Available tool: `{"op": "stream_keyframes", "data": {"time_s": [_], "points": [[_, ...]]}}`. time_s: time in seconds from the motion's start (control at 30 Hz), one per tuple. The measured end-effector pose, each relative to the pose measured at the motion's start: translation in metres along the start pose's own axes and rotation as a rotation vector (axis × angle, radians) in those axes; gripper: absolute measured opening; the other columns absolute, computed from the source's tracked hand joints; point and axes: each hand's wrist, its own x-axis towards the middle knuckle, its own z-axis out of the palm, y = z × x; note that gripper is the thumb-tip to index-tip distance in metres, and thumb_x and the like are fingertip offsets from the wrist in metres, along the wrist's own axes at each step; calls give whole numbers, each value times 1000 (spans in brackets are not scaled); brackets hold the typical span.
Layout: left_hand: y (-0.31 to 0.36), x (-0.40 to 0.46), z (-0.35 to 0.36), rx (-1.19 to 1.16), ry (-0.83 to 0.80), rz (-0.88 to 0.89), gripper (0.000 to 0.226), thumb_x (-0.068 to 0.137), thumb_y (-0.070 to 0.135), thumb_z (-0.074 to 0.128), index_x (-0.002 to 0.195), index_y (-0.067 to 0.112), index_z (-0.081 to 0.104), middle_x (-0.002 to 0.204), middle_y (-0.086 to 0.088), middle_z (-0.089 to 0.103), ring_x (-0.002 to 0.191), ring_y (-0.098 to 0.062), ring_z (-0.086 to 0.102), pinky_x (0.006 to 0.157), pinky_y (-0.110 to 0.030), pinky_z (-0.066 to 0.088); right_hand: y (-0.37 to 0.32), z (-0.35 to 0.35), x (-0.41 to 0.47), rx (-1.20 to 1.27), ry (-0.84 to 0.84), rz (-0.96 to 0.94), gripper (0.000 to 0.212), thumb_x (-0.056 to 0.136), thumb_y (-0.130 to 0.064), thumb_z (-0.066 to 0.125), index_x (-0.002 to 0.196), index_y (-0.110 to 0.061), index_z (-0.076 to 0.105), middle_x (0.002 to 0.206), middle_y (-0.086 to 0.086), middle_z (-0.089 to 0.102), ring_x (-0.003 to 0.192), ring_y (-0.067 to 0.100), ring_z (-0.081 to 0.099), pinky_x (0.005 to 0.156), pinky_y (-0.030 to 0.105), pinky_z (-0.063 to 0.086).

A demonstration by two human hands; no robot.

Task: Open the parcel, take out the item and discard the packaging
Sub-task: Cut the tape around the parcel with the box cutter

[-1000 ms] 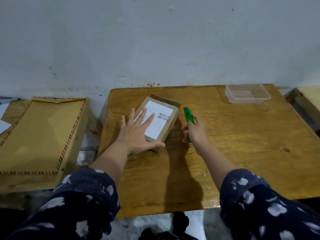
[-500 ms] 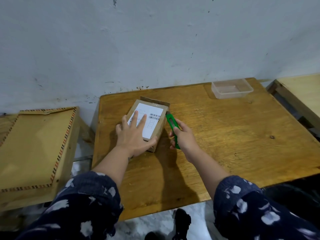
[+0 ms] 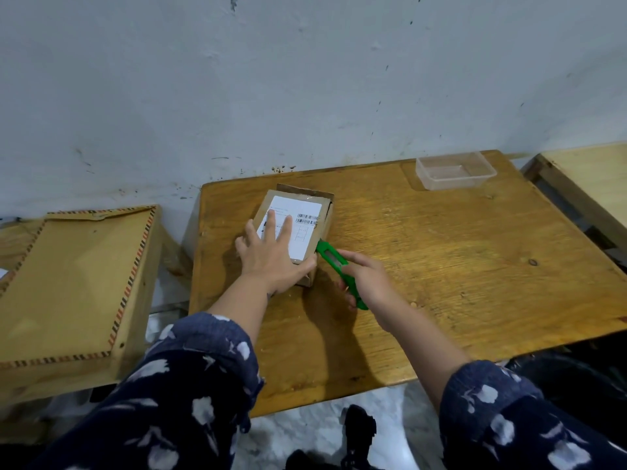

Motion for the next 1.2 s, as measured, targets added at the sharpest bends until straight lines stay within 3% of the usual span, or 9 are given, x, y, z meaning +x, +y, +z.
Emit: {"op": "stream_keyframes", "data": {"time_s": [0.13,0.27,0.43,0.67,0.77,0.87,0.97,1.1,1.2], "points": [[-2,-2,-4,-56,-57,8,99,71,88,25,150,34,-4,160,-2,-11,143,-42,-7,113,-59,9,4,-7,-5,35,104,-34,38,98,-17,42,133,-29,47,69,7,57,45,17,44,45,30,38],[-7,-7,-11,-119,-92,5,103,66,92,19,150,35,-1,161,2,-10,145,-38,-6,113,-58,13,0,-3,4,-31,82,-34,48,101,-17,36,143,-40,30,92,5,58,60,16,52,55,34,58],[-10,-16,-11,-195,-22,54,85,85,71,35,152,26,7,161,0,-5,147,-30,-9,117,-49,9,-5,20,27,-242,64,-114,53,95,-32,51,144,-30,32,147,3,37,83,15,51,60,34,60],[-15,-25,-3,-296,67,100,88,84,61,54,152,23,13,161,4,2,147,-18,-4,117,-39,11,-19,13,66,-348,78,-191,59,95,-18,52,145,-35,27,150,4,37,122,27,51,88,35,52],[-12,-28,3,-299,124,101,80,87,54,55,151,24,17,160,7,9,147,-15,2,116,-35,15,-32,-5,73,-360,100,-230,61,97,-21,46,148,-37,16,146,7,41,101,23,61,70,28,51],[-10,-29,5,-291,167,113,80,85,57,55,150,24,21,159,8,15,147,-14,7,115,-33,19,-38,-22,69,-428,120,-261,48,101,-24,37,147,-28,24,110,9,62,63,8,51,51,21,37],[-19,-28,4,-336,146,167,81,83,55,60,149,26,24,157,12,18,146,-10,10,115,-33,20,-35,-35,54,-534,11,-319,37,100,-23,40,137,-26,38,102,1,64,74,11,56,58,26,41],[-39,-27,2,-362,88,245,80,84,48,64,149,28,22,157,15,16,146,-6,7,117,-37,17,-29,-41,31,-766,-80,-410,29,95,-25,49,122,-35,47,115,-5,62,100,21,60,90,46,47],[-43,-25,5,-340,93,286,80,84,46,64,149,27,22,157,12,16,145,-7,9,120,-39,14,-26,-36,12,-895,-176,-473,31,94,-23,54,122,-34,52,120,0,64,101,22,60,87,39,49]]}}
